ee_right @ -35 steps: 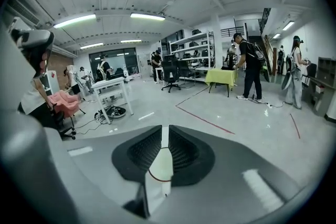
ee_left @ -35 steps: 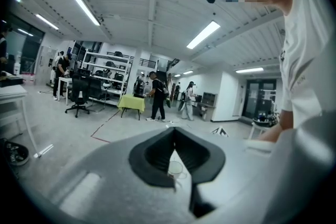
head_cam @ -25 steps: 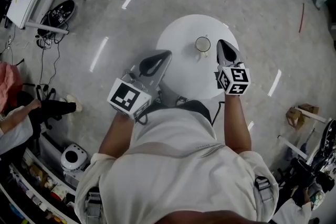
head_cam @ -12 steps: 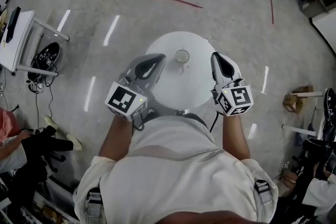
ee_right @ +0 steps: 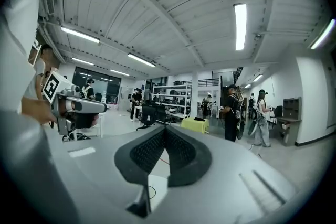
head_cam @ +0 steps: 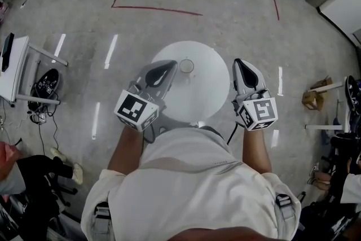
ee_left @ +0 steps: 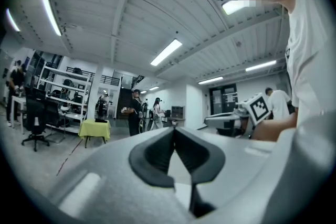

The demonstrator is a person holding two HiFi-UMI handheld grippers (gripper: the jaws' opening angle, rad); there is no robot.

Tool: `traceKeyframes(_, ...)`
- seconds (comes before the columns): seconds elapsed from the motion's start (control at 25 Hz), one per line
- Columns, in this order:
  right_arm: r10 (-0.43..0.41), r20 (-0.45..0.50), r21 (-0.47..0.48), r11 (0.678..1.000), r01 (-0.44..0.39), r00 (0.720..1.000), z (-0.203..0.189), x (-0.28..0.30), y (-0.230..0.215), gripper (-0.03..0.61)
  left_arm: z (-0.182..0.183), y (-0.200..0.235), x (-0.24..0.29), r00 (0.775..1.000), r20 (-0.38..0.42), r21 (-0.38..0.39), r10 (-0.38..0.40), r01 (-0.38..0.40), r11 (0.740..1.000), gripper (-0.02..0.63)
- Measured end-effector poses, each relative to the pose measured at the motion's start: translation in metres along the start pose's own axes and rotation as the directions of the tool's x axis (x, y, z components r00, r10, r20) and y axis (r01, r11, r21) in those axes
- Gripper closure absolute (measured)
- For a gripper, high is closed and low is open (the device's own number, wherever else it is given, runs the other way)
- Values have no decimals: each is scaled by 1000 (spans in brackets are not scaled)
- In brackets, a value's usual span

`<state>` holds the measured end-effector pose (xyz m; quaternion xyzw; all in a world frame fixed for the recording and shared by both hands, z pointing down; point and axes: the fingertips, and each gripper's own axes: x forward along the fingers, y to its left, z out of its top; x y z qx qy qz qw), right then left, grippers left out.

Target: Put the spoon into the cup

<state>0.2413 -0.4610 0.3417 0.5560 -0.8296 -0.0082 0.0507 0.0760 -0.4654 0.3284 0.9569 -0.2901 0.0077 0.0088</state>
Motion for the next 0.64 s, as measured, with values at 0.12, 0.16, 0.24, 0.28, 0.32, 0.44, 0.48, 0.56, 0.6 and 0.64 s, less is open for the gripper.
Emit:
traceKeyframes(0.12,-10,1,0,1000,10,1000,2,-6,2,574,-1,-5,-4,1000,-3,5,-9,9,1000,614)
traceKeyframes(0.16,-10,3,-5,1000,10,1000,2,-6,3,574,-1,-5,-6,1000,-5,6,-8,8,1000,614)
traceKeyframes(0.24,-7,1,-24,1000,7,1000,2,-6,5,574,-2,-5,-8,1000,-9,3,0,0,1000,614)
traceKeyframes(0.28,-5,-4,-31,1000,5,1000,2,-5,6,574,-2,-6,-8,1000,-10,2,5,-5,1000,614)
traceKeyframes(0.32,-2,-7,-35,999,1,1000,1,-5,7,574,-2,-6,-8,1000,-10,2,8,-8,1000,614)
traceKeyframes(0.44,8,-10,-32,999,-9,1000,0,-3,11,574,-2,-5,-11,1000,-10,2,17,-17,1000,614)
traceKeyframes(0.48,11,-10,-31,999,-11,1000,-1,-3,11,574,-2,-5,-11,1000,-11,2,19,-19,1000,614)
traceKeyframes(0.56,13,-13,-36,999,-14,1000,0,-1,11,574,-1,-5,-10,1000,-13,0,22,-22,1000,614)
traceKeyframes(0.6,14,-15,-42,999,-15,1000,0,-1,11,574,-1,-5,-10,1000,-14,-1,24,-24,1000,614)
traceKeyframes(0.64,15,-18,-48,999,-16,1000,0,0,11,574,-1,-4,-9,1000,-15,-2,26,-26,1000,614)
